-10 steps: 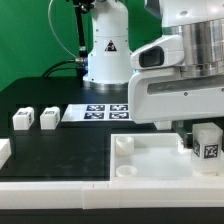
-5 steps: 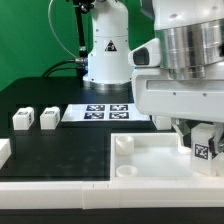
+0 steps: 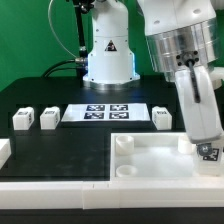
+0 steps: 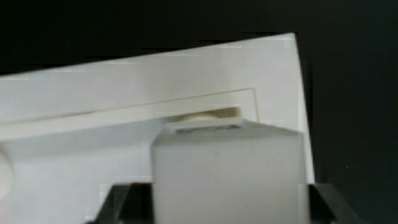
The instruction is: Assemble one leg
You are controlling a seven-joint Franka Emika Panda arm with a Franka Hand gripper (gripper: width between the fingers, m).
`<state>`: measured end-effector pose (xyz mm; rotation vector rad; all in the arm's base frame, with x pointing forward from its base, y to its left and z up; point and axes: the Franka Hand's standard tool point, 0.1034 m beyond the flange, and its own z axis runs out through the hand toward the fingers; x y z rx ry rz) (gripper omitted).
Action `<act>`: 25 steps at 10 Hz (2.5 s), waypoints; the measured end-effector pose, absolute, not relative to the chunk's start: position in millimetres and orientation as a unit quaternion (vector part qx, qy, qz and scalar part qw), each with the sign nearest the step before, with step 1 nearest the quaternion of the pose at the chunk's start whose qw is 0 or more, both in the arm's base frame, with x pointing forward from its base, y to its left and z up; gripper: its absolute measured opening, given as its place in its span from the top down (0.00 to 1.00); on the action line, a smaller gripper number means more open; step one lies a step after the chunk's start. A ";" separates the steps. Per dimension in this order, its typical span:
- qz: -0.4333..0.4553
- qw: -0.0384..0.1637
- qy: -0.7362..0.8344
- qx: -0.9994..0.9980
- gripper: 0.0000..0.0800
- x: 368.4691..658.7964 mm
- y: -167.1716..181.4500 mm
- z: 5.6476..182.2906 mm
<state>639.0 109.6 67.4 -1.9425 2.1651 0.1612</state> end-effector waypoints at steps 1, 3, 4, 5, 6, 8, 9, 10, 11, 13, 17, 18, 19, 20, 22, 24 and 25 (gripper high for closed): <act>0.053 0.115 0.726 -0.676 0.50 638.8 109.5 66.9; 0.033 0.117 0.636 -0.762 0.33 638.4 113.7 64.5; 0.025 0.121 0.557 -0.821 0.22 636.5 118.8 63.5; 0.017 0.122 0.511 -0.851 0.20 637.1 116.2 63.6; 0.011 0.122 0.468 -0.875 0.20 637.2 115.2 63.3; 0.000 0.122 0.388 -0.913 0.19 637.5 115.4 63.5; -0.007 0.099 0.278 -0.955 0.19 637.8 116.1 66.2; -0.019 0.081 0.178 -0.980 0.19 640.4 113.8 68.6; -0.035 0.072 0.132 -0.988 0.19 641.3 113.7 67.1; -0.032 0.075 0.158 -0.984 0.33 640.8 114.1 66.6; -0.019 0.078 0.316 -0.946 0.63 640.3 111.1 65.0; -0.009 0.077 0.396 -0.915 0.63 641.1 109.9 65.5; 0.001 0.079 0.501 -0.862 0.63 640.8 109.4 63.8; 0.016 0.079 0.617 -0.782 0.63 640.1 110.0 63.9; 0.036 0.080 0.739 -0.668 0.63 640.3 111.5 64.8; 0.037 0.080 0.742 -0.665 0.63 639.6 111.8 64.3; 0.037 0.081 0.734 -0.674 0.42 639.5 112.1 64.1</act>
Offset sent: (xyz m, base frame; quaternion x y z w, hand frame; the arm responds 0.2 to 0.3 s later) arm -0.0139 0.0273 -0.0029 -0.0145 -0.0158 -0.4724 0.8811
